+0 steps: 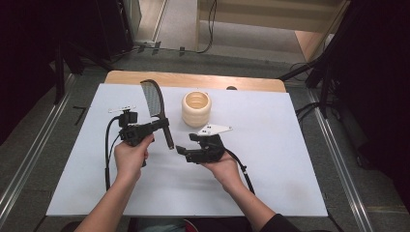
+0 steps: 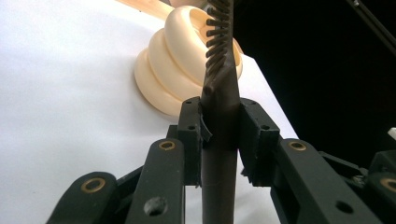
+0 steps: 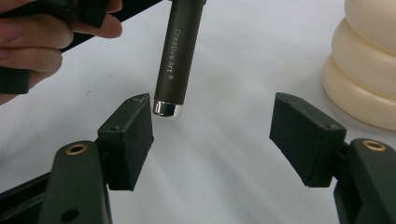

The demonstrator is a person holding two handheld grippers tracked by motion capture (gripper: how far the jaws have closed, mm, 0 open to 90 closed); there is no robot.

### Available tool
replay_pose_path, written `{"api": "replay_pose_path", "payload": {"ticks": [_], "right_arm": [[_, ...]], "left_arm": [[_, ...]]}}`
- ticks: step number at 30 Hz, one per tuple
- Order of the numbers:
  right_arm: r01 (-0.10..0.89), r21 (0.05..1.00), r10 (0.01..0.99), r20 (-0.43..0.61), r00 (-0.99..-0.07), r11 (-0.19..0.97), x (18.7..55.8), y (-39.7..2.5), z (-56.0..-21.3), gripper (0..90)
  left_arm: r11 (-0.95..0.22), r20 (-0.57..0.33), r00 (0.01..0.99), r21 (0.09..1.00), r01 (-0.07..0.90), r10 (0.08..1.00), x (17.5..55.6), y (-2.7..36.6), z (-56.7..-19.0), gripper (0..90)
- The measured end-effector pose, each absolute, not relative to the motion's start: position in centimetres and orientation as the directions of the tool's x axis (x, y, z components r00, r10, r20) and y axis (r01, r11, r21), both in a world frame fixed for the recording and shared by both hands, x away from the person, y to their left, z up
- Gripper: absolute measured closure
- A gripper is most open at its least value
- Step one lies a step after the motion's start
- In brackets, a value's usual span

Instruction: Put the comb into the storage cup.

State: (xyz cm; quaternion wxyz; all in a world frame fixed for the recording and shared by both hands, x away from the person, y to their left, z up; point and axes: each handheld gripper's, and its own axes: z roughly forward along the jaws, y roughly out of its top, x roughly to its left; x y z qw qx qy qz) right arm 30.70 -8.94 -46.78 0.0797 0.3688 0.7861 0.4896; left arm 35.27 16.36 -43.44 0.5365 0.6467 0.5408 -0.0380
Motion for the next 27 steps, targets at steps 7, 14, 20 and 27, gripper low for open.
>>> {"api": "replay_pose_path", "payload": {"ticks": [7, 14, 20, 27], "right_arm": [[0.489, 0.835, 0.648, 0.229, -0.726, 0.252, 30.4, -9.7, -46.7, 28.5], [0.491, 0.836, 0.643, 0.240, -0.727, 0.243, 30.2, -10.6, -47.0, 28.1], [0.495, 0.831, 0.644, 0.237, -0.727, 0.253, 30.0, -11.0, -47.4, 27.7], [0.491, 0.831, 0.645, 0.228, -0.730, 0.261, 29.9, -11.8, -47.4, 27.6]], "left_arm": [[0.158, -0.628, 0.409, 0.651, 0.743, 0.662, 35.3, 16.5, -43.5, 73.0], [0.145, -0.627, 0.420, 0.651, 0.745, 0.656, 35.4, 16.5, -43.6, 72.9], [0.131, -0.626, 0.434, 0.653, 0.746, 0.648, 35.4, 16.5, -43.6, 73.0], [0.111, -0.623, 0.444, 0.650, 0.752, 0.644, 35.5, 16.6, -43.7, 73.0]]}}
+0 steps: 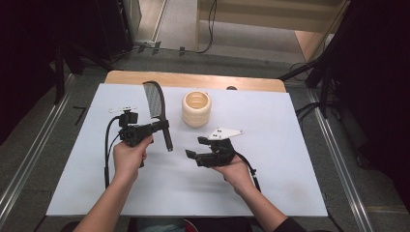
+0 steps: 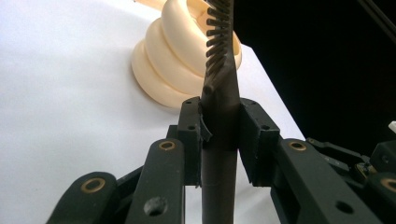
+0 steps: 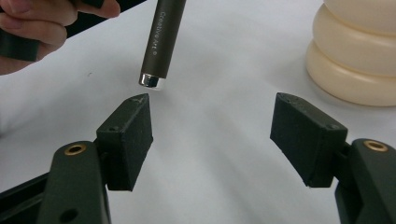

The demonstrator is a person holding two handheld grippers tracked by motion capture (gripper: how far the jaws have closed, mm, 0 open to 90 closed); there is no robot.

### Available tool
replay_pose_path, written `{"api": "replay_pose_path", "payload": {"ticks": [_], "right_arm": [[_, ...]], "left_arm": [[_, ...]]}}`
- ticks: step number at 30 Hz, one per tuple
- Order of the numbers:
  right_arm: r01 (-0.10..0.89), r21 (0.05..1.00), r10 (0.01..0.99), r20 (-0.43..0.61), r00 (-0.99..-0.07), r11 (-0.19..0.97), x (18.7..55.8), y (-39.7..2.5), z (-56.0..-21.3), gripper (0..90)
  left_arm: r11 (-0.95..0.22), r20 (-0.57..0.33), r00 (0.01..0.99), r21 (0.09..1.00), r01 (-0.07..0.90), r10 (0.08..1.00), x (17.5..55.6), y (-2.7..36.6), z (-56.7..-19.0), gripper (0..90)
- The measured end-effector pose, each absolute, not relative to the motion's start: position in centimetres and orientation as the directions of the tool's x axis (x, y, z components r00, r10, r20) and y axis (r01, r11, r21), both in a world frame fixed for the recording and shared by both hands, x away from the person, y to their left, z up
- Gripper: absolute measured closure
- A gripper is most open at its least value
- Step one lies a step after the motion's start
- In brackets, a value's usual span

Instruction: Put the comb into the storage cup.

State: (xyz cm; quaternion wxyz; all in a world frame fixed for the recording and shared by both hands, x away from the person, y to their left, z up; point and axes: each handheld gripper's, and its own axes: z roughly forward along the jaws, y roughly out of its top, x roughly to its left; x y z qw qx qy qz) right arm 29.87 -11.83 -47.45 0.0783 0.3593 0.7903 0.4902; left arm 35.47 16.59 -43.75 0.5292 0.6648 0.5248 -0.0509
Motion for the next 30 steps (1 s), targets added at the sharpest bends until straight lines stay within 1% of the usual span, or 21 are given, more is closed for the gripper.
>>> {"api": "replay_pose_path", "payload": {"ticks": [4, 18, 30], "right_arm": [[0.500, 0.828, 0.640, 0.244, -0.729, 0.254, 29.8, -12.4, -47.5, 27.7], [0.499, 0.820, 0.636, 0.231, -0.736, 0.279, 29.1, -14.6, -47.6, 27.4], [0.495, 0.818, 0.627, 0.227, -0.746, 0.293, 28.4, -16.0, -47.5, 26.8]], "left_arm": [[0.102, -0.624, 0.450, 0.648, 0.755, 0.638, 35.5, 16.6, -43.8, 72.9], [0.097, -0.633, 0.457, 0.644, 0.759, 0.625, 35.5, 17.1, -43.8, 72.9], [0.070, -0.629, 0.486, 0.651, 0.755, 0.606, 35.8, 17.1, -43.9, 72.9]]}}
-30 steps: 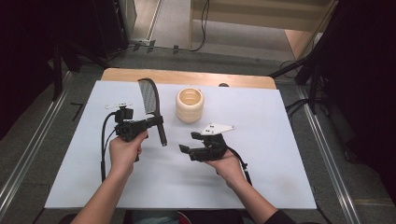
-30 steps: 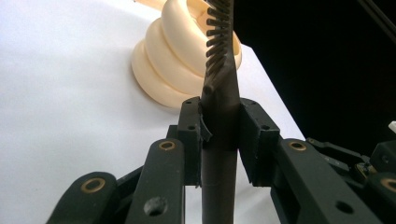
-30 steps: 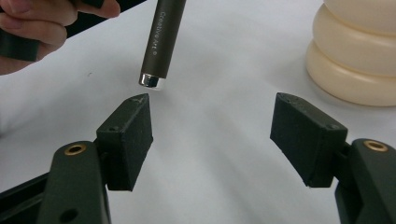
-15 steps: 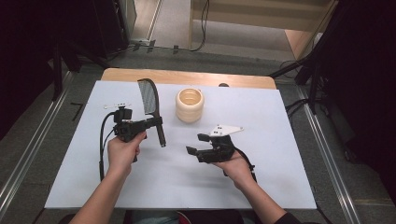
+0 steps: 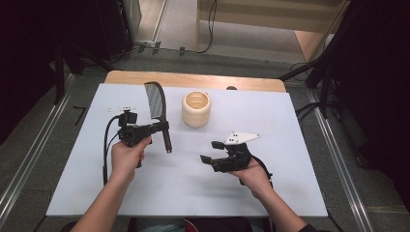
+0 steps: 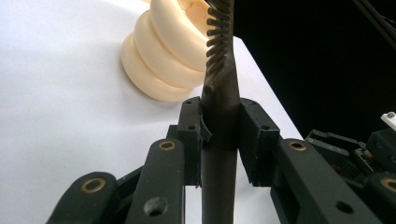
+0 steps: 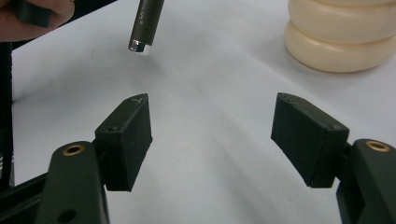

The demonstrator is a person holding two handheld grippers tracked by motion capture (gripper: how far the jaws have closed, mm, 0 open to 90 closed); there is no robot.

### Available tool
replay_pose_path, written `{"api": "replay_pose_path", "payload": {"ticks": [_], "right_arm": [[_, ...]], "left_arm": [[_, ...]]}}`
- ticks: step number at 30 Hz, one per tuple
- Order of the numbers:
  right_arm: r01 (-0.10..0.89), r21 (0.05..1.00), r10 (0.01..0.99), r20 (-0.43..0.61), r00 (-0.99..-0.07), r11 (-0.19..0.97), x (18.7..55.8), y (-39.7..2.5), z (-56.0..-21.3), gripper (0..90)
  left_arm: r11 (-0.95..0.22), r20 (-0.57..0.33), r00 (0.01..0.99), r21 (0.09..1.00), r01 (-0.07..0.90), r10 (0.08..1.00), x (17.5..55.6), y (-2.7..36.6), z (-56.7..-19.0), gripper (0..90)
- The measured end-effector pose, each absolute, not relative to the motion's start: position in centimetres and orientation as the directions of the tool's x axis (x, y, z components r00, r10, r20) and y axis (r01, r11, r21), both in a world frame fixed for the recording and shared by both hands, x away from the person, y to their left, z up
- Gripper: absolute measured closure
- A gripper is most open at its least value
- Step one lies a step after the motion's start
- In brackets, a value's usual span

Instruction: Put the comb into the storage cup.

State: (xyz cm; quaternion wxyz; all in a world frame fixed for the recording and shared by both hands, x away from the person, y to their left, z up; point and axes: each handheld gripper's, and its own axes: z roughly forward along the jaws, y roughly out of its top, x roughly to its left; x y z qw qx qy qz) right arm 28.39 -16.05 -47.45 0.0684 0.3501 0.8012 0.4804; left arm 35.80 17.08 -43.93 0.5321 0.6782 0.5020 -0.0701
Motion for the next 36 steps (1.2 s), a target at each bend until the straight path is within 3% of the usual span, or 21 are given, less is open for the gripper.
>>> {"api": "replay_pose_path", "payload": {"ticks": [36], "right_arm": [[0.529, 0.792, 0.657, 0.227, -0.719, 0.306, 26.5, -21.4, -48.2, 26.6]], "left_arm": [[-0.014, -0.596, 0.579, 0.690, 0.723, 0.557, 37.4, 14.9, -43.7, 73.0]]}}
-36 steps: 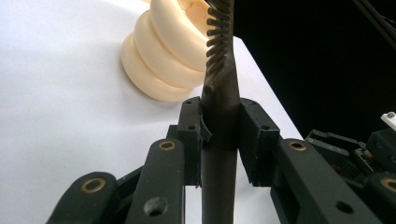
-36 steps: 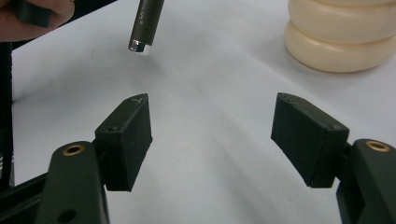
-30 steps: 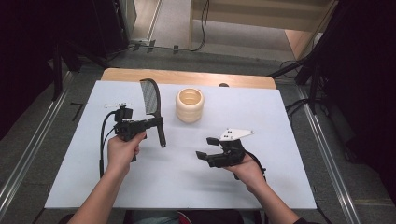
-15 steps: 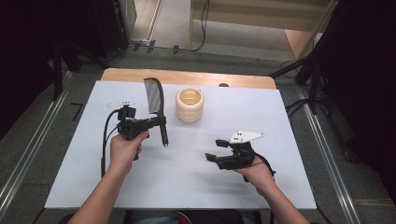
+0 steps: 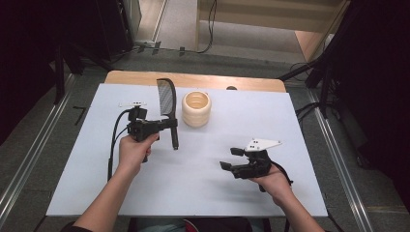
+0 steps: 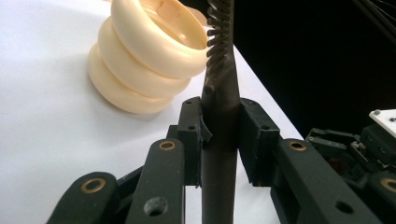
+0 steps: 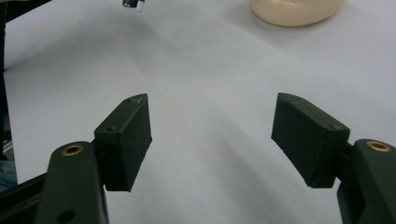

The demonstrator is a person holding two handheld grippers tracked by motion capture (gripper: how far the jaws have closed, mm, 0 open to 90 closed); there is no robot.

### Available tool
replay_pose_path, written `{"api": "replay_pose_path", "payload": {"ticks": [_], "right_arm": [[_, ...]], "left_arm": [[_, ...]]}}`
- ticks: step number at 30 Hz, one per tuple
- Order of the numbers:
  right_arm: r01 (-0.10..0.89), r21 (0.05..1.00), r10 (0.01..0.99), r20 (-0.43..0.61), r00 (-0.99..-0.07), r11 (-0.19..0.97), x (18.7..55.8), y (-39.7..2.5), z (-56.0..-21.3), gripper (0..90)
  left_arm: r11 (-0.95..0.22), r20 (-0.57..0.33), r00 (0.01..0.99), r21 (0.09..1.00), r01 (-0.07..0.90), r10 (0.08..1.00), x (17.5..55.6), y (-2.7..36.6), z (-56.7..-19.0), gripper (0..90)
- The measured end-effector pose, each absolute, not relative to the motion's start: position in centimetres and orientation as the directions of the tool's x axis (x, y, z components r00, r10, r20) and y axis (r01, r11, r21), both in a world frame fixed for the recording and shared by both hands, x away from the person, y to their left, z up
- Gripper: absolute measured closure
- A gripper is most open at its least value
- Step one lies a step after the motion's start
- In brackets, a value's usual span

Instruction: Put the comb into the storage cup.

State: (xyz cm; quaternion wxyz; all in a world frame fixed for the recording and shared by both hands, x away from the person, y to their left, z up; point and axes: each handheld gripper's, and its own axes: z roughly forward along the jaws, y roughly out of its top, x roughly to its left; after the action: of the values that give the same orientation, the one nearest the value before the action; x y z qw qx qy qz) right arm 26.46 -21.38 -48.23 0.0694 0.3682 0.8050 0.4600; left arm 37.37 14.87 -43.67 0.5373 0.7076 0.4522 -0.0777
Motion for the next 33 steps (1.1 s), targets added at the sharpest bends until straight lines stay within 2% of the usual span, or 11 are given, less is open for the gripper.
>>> {"api": "replay_pose_path", "payload": {"ticks": [10, 33], "right_arm": [[0.542, 0.778, 0.666, 0.224, -0.711, 0.317, 25.7, -22.6, -48.6, 26.6], [0.572, 0.763, 0.694, 0.237, -0.680, 0.300, 24.2, -25.2, -49.2, 26.3]], "left_arm": [[-0.043, -0.566, 0.618, 0.718, 0.695, 0.546, 38.2, 14.4, -42.7, 73.0], [-0.092, -0.559, 0.660, 0.724, 0.683, 0.502, 40.3, 13.0, -41.2, 73.0]]}}
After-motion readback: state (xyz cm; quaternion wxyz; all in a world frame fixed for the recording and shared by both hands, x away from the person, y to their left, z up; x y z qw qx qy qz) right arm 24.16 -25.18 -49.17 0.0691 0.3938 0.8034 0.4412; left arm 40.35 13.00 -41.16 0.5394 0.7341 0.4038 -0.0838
